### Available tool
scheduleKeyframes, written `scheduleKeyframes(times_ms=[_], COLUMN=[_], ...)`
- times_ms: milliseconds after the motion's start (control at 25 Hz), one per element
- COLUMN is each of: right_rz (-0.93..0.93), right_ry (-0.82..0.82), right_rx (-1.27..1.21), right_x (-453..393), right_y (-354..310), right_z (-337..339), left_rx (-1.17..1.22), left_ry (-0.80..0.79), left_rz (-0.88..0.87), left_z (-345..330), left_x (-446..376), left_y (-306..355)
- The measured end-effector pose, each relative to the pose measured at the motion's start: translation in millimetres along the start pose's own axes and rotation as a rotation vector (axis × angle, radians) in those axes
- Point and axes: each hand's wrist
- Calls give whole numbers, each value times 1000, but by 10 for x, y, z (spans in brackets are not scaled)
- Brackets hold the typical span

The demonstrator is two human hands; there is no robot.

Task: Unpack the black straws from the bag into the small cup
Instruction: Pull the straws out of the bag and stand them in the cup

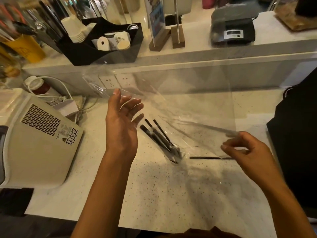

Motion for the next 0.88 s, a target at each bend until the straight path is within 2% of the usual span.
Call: scheduleKeyframes(times_ms=[80, 120, 280, 440, 520, 640, 880], right_rz=[107, 159, 294, 243, 215, 207, 336], right_ry=[-85, -99, -37, 70, 92, 104, 184], right_rx=[160, 164, -135, -309, -350, -348, -408], right_x=[-50, -69, -63, -67, -61, -81, -152], right_y=[-153, -238, -437, -408, -382, -448, -756], right_z=[54, 62, -15, -50, -44, -35, 86], left_rx=[-39, -63, -113, 57, -38, -275, -243], left_ry=[-4, -9, -79, -164, -119, -50, -96], left_rz=[-7, -13, -66, -26, -40, -135, -387], left_z=[-58, -91, -122, 97, 164, 121, 28], left_x=[10, 13, 26, 18, 21, 74, -5], left_y=[28, 41, 24, -83, -172, -244, 73])
Point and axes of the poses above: each hand's wrist, its own x-axis away from the middle knuckle, its own z-axis out of the back of the hand, y = z × x, and after that the axes turned 8 degrees about y, right-handed
